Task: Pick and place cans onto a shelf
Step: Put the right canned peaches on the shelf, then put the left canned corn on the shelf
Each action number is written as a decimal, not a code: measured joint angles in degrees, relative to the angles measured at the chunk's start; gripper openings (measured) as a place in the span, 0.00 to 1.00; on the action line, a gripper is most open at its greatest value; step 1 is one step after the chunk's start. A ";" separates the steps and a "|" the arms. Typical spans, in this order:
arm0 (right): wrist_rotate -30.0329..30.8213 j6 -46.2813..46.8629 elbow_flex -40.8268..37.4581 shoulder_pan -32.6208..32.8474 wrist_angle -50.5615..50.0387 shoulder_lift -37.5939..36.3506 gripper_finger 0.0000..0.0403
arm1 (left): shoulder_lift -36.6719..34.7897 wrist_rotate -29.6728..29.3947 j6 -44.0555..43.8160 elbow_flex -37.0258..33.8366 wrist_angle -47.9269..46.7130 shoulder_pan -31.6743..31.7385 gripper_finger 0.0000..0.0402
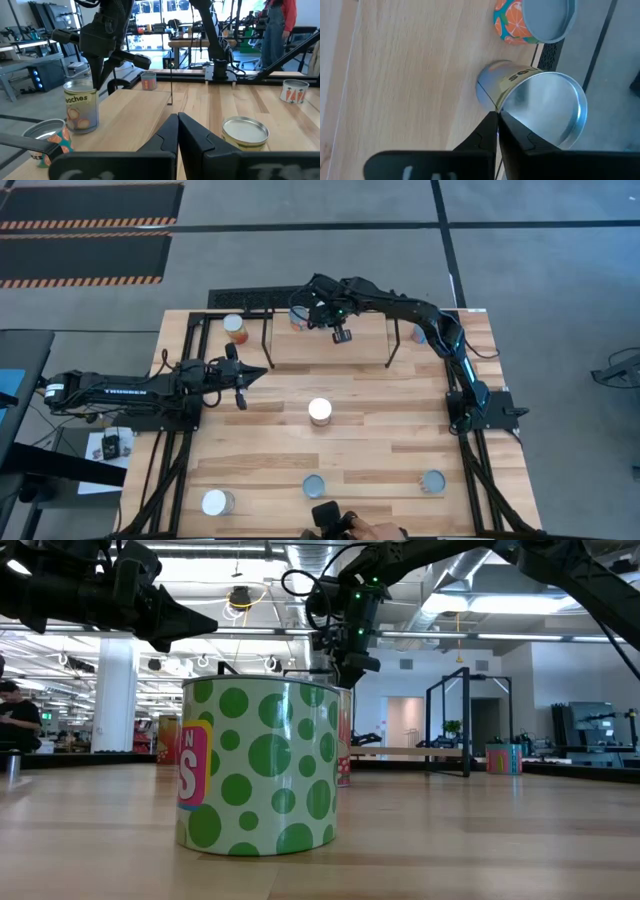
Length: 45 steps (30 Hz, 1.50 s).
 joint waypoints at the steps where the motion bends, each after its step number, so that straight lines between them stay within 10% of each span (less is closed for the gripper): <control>1: -0.01 0.00 0.00 0.00 0.10 -0.01 0.11 | 0.00 0.00 0.02 0.00 0.02 0.00 0.00; 26: -0.57 3.24 9.00 3.81 -2.47 -0.97 0.09 | 0.00 -0.01 0.24 0.00 -0.37 0.00 0.00; 31: -14.28 10.53 10.93 4.04 -5.41 -2.77 0.02 | 0.00 0.00 0.22 0.00 -1.40 0.00 0.00; 45: -24.28 22.34 -23.13 10.11 40.18 -19.96 0.01 | 0.00 1.44 0.20 0.00 -2.32 0.00 0.00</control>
